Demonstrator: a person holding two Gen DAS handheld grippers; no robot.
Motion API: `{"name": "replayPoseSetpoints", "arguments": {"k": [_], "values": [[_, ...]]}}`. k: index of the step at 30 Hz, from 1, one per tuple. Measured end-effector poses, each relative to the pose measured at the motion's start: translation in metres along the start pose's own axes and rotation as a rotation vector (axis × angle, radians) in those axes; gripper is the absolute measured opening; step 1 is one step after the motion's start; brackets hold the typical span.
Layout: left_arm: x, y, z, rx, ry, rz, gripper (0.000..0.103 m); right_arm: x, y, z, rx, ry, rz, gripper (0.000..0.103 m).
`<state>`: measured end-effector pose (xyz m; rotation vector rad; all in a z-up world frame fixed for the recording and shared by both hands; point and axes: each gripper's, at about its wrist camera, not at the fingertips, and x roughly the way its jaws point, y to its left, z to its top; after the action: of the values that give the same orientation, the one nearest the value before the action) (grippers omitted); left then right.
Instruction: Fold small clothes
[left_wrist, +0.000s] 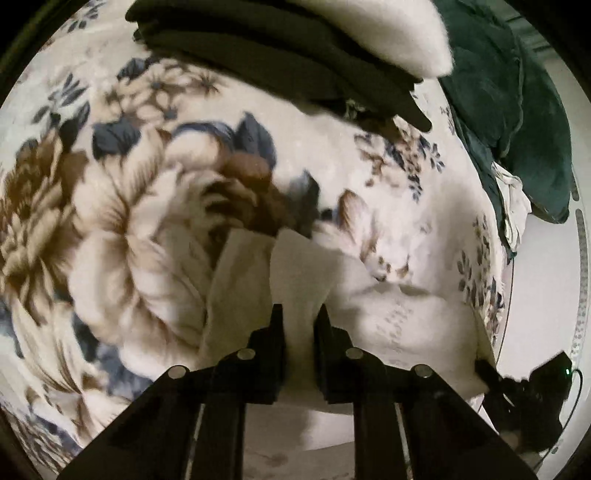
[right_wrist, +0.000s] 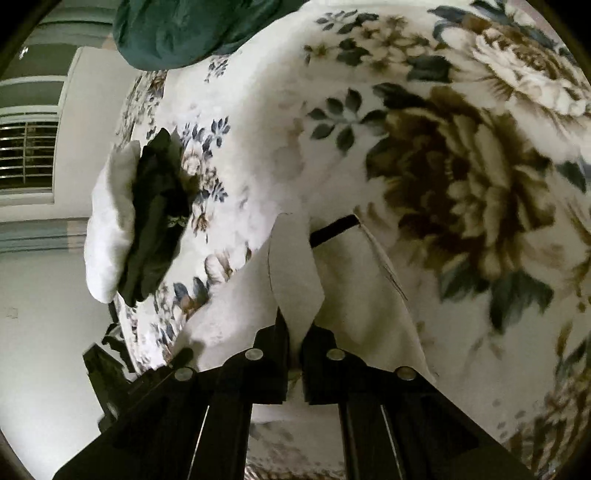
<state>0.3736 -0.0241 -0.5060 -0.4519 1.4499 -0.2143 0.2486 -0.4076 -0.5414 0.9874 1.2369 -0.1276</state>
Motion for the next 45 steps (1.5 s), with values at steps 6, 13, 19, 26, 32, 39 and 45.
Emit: {"name": "replayPoseSetpoints", "arguments": {"k": [6,13,19,26,32,39,45], "values": [[0.033,0.008,-0.011,0.045,0.141,0.050,0.020,0.023,-0.028,-0.004,-0.025,0.106,-0.202,0.006],[-0.009,0.009,-0.010,0.041,0.082,0.027,0.048,-0.012,-0.010,0.000,-0.136,0.022,-0.230,0.035],[-0.023,-0.016,0.016,0.034,-0.013,-0.032,0.051,-0.035,0.034,0.007,-0.222,-0.138,-0.152,0.037],[0.038,-0.036,0.026,0.126,-0.043,0.133,0.051,0.047,0.076,0.015,-0.335,-0.058,-0.083,0.038],[0.057,0.006,0.022,0.013,-0.023,0.083,0.055,0.060,0.038,0.020,-0.312,-0.100,-0.213,0.035],[0.052,-0.001,0.028,0.030,-0.010,0.089,0.055,0.057,0.032,0.029,-0.270,-0.088,-0.237,0.037],[0.008,0.014,0.021,0.005,-0.017,-0.075,0.062,0.025,0.021,0.029,-0.205,-0.061,-0.142,0.070]]}}
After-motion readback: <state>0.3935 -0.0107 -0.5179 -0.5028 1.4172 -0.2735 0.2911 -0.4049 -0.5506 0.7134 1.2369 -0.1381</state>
